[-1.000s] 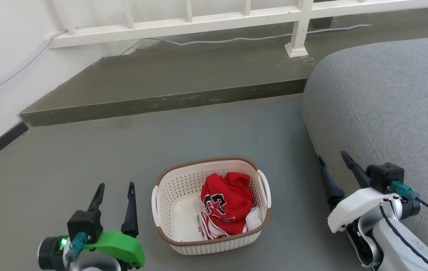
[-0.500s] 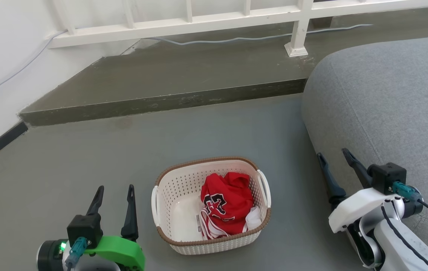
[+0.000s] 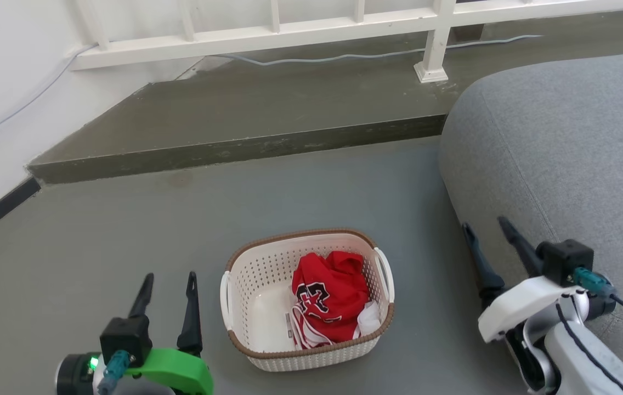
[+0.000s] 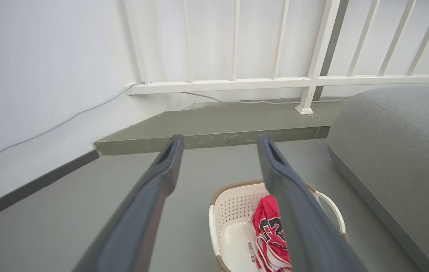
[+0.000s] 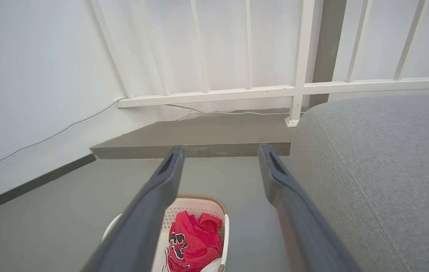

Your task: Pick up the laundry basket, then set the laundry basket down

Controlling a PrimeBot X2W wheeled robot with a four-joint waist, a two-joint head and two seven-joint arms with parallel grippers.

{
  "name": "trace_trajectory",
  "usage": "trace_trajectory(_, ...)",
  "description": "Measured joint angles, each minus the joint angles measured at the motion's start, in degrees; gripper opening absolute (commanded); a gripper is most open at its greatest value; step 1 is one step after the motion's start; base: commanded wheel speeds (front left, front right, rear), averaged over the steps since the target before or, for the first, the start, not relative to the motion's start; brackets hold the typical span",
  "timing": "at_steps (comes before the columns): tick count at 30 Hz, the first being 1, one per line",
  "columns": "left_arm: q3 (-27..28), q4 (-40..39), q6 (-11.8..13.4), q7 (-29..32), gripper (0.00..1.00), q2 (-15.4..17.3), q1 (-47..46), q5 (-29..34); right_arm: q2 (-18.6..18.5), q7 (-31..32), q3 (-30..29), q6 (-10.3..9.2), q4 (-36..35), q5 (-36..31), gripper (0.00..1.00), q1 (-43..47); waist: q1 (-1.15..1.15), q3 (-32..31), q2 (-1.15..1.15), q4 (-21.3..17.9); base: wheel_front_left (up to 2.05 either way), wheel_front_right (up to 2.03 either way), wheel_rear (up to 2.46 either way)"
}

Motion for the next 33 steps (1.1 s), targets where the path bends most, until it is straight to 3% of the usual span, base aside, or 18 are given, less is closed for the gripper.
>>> trace_trajectory(12,-0.30,2.03,-0.73,0.27,0.00,-0.35,1.51,-2.63,1.53,0.63,-1.27,0.31,1.79,2.75,0.00,3.13,0.00,0.05,0.00,0.24,0.00,0.00,0.00)
trace_trajectory(33,3.28,1.69,-3.14,3.80,0.00,-0.71,1.52,-18.91,3.48,4.79,-6.88,2.16,1.05,16.26,0.00,3.11,0.00,0.21,0.00,0.93,0.00,0.00,0.00)
